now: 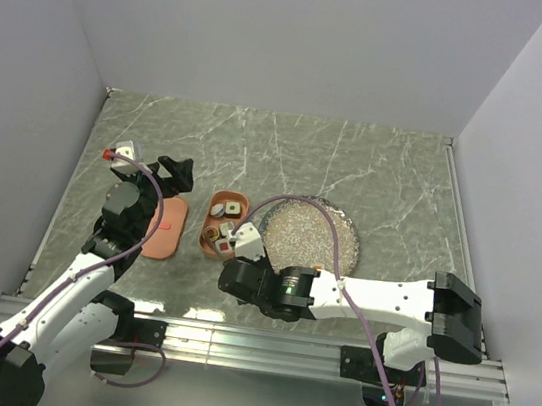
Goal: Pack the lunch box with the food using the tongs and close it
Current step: Place the food into the lunch box, then pick up the food using the clamp
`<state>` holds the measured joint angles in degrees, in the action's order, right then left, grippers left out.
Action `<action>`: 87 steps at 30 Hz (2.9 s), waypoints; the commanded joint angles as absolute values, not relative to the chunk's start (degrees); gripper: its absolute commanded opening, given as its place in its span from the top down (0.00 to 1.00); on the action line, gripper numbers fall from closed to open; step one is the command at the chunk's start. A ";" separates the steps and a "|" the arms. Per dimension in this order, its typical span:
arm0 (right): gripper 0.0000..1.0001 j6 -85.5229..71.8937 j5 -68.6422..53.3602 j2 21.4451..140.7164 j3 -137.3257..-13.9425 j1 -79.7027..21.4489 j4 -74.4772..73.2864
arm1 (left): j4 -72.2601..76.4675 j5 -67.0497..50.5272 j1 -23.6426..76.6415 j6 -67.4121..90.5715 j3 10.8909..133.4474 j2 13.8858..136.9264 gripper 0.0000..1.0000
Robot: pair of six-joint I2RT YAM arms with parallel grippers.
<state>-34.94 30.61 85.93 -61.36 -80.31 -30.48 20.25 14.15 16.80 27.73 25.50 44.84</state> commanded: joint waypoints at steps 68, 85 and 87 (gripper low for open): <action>0.69 -107.41 43.77 65.39 -44.73 -104.68 -77.08 | 21.88 10.99 15.64 28.21 25.49 43.68 0.01; 0.70 -54.88 47.30 61.00 -50.89 -81.50 -45.38 | 22.50 11.16 15.56 28.21 25.66 45.35 0.01; 0.70 -45.12 45.36 61.78 -51.85 -78.68 -37.99 | 22.59 11.51 15.56 28.04 25.75 45.96 0.01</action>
<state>-64.20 44.53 62.39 -48.84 -82.30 -53.19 20.25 11.81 15.92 27.94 25.50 45.32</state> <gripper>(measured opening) 0.403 0.995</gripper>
